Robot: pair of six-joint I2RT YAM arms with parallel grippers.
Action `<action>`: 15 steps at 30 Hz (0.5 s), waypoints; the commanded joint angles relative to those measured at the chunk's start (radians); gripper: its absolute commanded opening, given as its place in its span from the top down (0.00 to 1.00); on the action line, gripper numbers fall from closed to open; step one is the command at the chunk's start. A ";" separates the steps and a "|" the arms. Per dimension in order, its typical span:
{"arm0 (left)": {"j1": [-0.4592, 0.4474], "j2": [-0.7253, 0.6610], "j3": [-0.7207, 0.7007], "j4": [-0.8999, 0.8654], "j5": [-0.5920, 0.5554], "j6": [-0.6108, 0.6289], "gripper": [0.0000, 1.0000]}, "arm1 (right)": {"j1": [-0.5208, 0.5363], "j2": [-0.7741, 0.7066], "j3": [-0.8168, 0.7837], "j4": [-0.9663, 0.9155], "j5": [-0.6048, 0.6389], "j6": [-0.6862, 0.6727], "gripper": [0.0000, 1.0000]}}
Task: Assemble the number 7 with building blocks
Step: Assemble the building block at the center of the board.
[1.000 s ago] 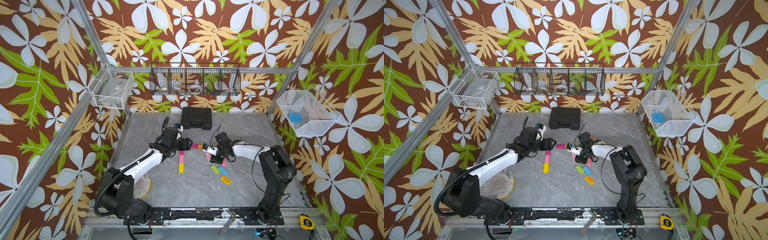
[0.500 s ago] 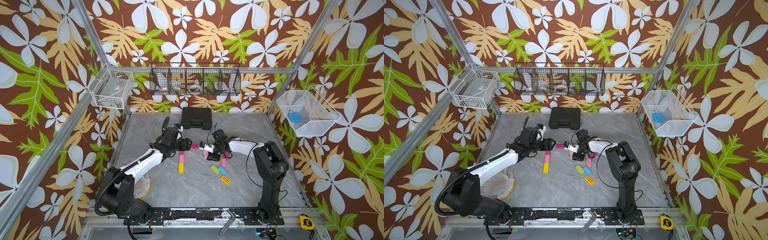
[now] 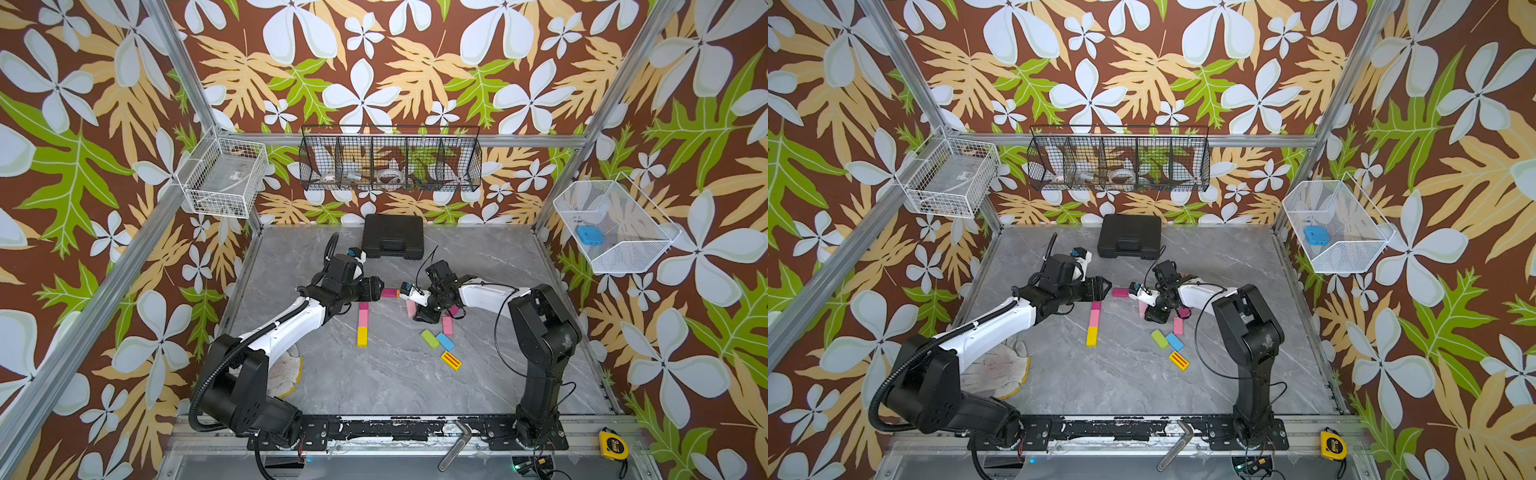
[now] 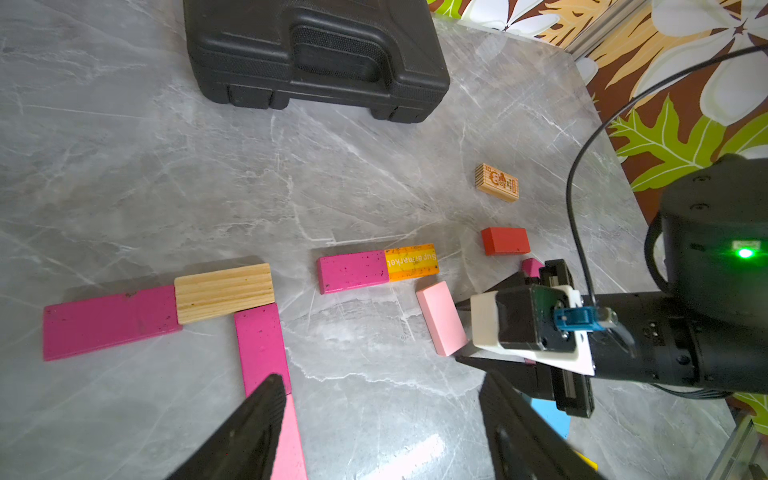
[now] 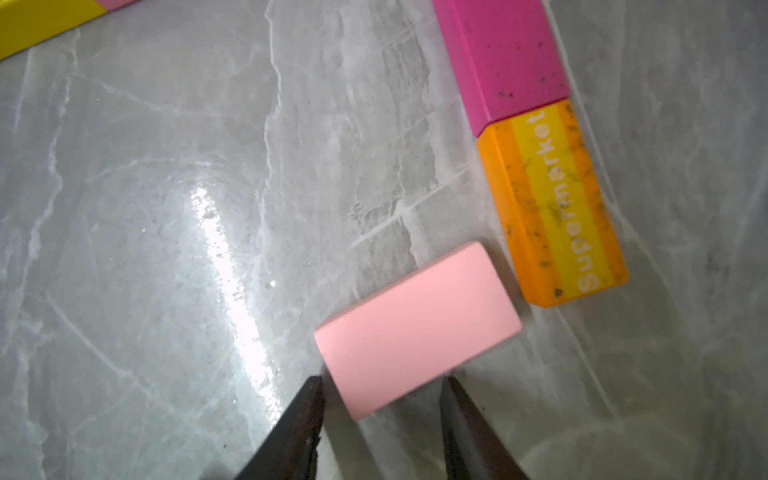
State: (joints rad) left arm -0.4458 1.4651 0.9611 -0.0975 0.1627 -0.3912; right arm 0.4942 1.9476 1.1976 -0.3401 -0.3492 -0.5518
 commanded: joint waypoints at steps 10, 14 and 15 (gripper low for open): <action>-0.001 -0.011 -0.001 0.012 -0.002 0.006 0.24 | 0.003 0.034 0.016 -0.108 0.010 -0.011 0.58; -0.002 -0.009 -0.001 0.010 -0.002 0.008 0.24 | 0.003 0.050 0.032 -0.116 0.025 -0.001 0.59; -0.001 -0.008 0.000 0.010 -0.002 0.008 0.24 | 0.003 0.053 0.035 -0.118 0.026 0.003 0.58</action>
State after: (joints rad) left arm -0.4458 1.4590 0.9600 -0.0975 0.1623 -0.3912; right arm 0.4965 1.9793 1.2358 -0.3416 -0.3630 -0.5587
